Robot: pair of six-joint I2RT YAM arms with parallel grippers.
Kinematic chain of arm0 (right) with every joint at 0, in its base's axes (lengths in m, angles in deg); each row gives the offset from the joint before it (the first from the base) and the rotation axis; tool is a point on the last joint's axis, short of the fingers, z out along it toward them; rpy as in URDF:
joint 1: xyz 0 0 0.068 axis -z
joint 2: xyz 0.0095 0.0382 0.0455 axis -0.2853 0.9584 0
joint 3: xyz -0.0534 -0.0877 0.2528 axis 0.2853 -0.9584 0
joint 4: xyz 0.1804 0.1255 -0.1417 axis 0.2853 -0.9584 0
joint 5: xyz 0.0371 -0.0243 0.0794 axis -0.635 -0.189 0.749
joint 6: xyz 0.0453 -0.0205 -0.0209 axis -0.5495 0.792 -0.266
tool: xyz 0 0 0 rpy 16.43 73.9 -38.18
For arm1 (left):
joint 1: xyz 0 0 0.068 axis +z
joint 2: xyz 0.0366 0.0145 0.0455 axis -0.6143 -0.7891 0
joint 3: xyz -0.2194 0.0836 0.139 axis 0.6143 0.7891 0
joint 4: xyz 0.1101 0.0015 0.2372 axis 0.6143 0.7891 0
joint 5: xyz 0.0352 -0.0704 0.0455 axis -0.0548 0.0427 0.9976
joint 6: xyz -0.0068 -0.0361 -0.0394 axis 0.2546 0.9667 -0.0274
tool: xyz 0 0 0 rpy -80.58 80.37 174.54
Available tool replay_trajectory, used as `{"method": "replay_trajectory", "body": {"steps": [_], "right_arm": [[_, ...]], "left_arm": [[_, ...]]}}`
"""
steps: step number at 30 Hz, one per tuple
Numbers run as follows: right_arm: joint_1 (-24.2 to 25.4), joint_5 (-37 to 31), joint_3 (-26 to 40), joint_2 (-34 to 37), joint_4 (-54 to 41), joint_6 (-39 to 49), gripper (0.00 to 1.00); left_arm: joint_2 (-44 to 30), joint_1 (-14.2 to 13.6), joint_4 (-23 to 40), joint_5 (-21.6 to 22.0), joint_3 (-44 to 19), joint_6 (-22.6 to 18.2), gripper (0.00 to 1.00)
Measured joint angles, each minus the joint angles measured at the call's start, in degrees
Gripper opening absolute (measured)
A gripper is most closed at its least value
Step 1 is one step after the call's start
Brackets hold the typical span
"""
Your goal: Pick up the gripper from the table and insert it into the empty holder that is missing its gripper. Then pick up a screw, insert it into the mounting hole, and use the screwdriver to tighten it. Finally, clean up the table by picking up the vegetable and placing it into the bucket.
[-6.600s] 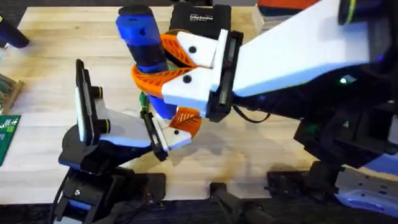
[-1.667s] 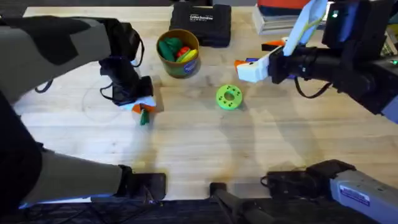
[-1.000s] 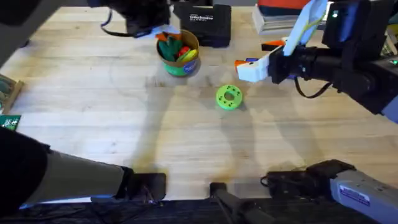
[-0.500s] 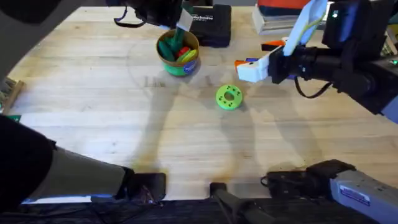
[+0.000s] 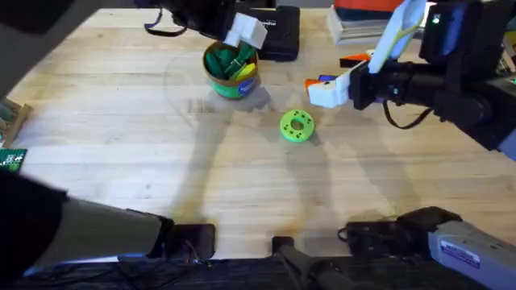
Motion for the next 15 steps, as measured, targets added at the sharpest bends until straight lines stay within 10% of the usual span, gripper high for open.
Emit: {"method": "replay_trajectory", "body": {"steps": [15], "right_arm": [[0.13,0.25,11.52,-14.80,-27.14,-0.31,0.994]], "left_arm": [[22.36,0.00,26.36,0.03,-1.05,-0.29,0.985]]}}
